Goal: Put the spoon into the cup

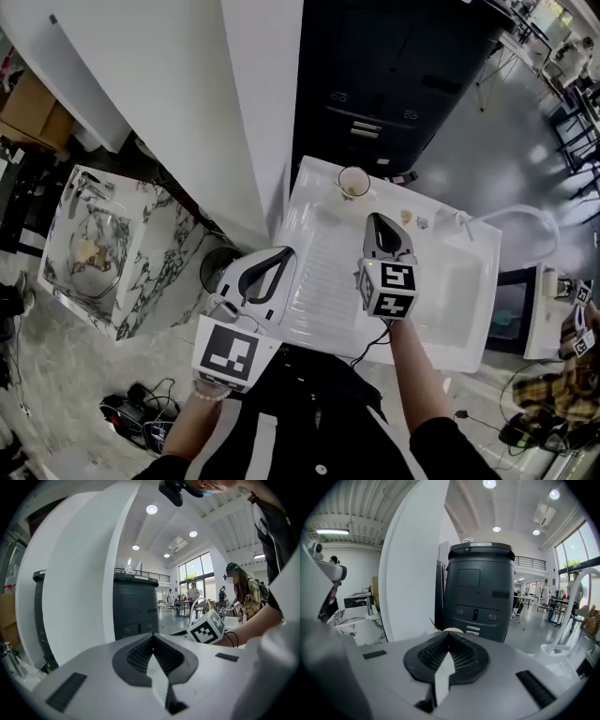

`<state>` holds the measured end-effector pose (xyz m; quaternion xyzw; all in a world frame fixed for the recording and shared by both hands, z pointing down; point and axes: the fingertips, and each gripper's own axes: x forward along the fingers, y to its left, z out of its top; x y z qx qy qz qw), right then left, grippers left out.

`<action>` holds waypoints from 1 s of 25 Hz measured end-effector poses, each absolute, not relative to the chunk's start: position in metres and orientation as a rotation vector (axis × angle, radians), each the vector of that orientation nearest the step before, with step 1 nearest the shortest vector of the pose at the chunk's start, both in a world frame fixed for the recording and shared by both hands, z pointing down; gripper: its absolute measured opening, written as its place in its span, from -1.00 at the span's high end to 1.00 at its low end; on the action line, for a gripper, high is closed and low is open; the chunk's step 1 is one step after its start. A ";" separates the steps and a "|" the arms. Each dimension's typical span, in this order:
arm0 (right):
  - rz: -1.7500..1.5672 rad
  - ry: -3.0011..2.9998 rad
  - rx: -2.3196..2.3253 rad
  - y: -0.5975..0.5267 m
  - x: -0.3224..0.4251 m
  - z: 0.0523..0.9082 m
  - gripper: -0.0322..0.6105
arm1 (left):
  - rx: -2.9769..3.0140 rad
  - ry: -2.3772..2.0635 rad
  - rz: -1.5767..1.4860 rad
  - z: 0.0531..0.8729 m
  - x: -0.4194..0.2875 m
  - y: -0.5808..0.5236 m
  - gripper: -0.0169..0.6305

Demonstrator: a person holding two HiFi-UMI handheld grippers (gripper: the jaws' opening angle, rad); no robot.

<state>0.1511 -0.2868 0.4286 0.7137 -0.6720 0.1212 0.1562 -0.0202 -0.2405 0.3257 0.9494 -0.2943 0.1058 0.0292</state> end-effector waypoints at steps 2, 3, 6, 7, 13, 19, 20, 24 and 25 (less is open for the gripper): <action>0.323 -1.896 2.072 -0.276 0.156 0.420 0.89 | 2.953 -0.883 0.320 0.324 -0.015 -0.240 0.95; 0.305 -1.882 2.087 -0.270 0.159 0.415 0.89 | 2.965 -0.871 0.317 0.322 -0.012 -0.239 0.95; 0.259 -1.867 2.125 -0.254 0.164 0.399 0.89 | 2.972 -0.848 0.308 0.317 -0.006 -0.238 0.95; 0.252 -1.871 2.134 -0.250 0.164 0.394 0.89 | 2.975 -0.843 0.304 0.316 -0.005 -0.238 0.95; 0.199 -1.905 2.161 -0.227 0.158 0.363 0.89 | 3.002 -0.803 0.293 0.309 0.003 -0.236 0.95; 0.166 -1.928 2.180 -0.208 0.153 0.342 0.90 | 3.025 -0.772 0.289 0.305 0.008 -0.234 0.95; 0.167 -1.929 2.183 -0.205 0.152 0.341 0.89 | 3.028 -0.767 0.288 0.304 0.009 -0.234 0.95; 0.139 -1.928 2.208 -0.195 0.151 0.330 0.89 | 3.033 -0.754 0.285 0.302 0.011 -0.232 0.95; 0.123 -1.928 2.212 -0.193 0.150 0.326 0.89 | 3.036 -0.754 0.285 0.301 0.011 -0.232 0.95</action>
